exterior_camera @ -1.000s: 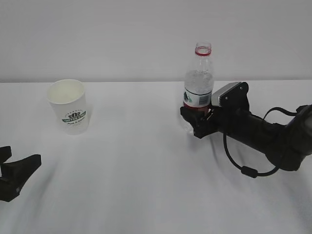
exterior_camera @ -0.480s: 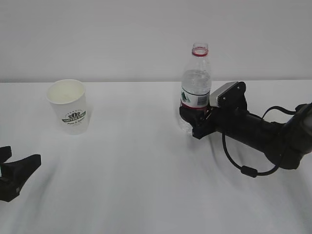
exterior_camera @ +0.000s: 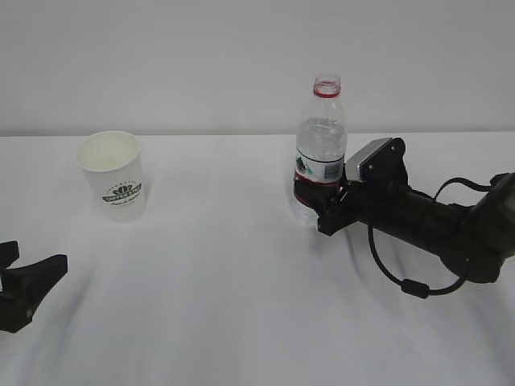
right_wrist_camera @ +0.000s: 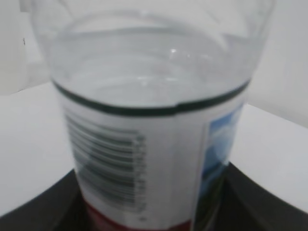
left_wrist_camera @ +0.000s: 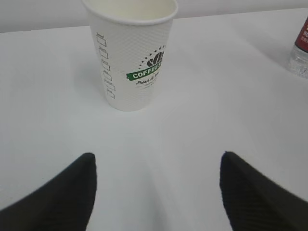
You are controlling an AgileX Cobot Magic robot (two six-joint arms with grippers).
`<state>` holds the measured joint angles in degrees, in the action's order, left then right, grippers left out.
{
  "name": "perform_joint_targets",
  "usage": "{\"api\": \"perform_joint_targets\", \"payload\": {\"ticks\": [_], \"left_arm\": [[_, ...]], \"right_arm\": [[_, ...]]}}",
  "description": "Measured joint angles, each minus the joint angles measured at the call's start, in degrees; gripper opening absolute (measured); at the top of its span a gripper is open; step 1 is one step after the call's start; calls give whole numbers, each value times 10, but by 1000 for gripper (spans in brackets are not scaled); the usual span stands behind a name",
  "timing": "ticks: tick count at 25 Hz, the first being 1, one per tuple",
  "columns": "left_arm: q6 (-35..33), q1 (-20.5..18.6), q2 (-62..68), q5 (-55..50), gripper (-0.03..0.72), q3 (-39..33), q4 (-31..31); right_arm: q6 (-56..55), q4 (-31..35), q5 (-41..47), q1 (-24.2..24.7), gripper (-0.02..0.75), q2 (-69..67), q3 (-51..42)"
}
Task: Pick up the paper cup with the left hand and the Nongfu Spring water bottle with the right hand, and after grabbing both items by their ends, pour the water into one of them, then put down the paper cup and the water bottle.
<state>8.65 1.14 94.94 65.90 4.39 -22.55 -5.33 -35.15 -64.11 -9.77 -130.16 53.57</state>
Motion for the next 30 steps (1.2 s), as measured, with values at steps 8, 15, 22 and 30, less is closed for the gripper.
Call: {"api": "perform_joint_targets", "payload": {"ticks": [8, 15, 22, 30], "left_arm": [[0, 0, 0, 0, 580, 0, 0], [0, 0, 0, 0, 580, 0, 0], [-14, 0, 0, 0, 580, 0, -2], [-22, 0, 0, 0, 580, 0, -22]], "right_arm": [[0, -1, 22, 0, 452, 57, -47], [2, 7, 24, 0, 452, 98, -98], [18, 18, 24, 0, 452, 160, -165], [23, 38, 24, 0, 451, 236, -237]]}}
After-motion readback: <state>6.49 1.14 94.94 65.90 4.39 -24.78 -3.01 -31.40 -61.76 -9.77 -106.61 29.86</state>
